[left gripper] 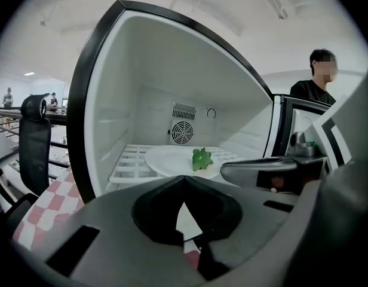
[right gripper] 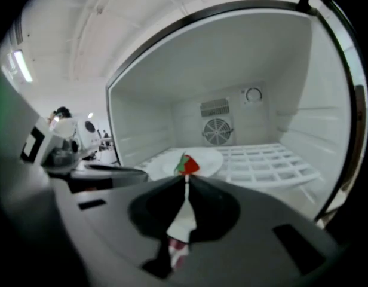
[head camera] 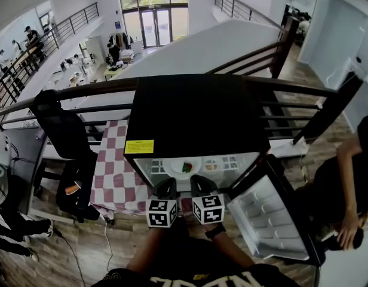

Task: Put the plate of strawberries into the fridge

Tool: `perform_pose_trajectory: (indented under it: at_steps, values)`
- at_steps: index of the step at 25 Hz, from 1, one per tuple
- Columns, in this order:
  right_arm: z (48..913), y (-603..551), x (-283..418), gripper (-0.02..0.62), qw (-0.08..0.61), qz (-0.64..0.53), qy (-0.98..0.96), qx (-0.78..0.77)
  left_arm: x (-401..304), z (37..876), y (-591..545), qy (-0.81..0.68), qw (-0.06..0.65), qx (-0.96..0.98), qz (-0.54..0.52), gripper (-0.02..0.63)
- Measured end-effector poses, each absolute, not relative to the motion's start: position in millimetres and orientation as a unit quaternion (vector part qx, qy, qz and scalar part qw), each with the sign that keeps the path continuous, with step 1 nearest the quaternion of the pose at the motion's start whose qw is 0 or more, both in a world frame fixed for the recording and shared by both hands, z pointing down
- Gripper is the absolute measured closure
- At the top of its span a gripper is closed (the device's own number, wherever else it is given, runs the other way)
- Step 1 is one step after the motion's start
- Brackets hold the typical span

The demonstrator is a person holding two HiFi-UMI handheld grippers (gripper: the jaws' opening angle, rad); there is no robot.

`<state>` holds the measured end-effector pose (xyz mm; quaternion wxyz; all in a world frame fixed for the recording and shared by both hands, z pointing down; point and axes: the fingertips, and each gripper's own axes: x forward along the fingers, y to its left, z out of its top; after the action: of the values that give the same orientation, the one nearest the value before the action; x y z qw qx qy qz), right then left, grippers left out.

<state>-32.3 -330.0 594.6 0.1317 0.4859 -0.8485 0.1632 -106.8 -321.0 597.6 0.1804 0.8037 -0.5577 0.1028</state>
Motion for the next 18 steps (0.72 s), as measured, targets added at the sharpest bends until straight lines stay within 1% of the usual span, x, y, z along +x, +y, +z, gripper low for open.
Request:
perform_pose_trajectory:
  at_steps: [9,14,18]
  values:
    - [592.9,-346.7,-36.3,0.565,0.130,0.168,-0.845,0.490,-106.5,593.4,-341.5,-0.555,0.179,0.805,0.110,0.585]
    - [592.6,-358.1,-31.9,0.565,0.124,0.171,-0.840,0.500,-102.1,592.6,-349.9,-0.549,0.195,0.806,0.104,0.584]
    - [594.5,-362.1,-31.1,0.565,0.122,0.175,-0.838,0.503,-100.4,593.8,-354.1,-0.548,0.193,0.807,0.108,0.584]
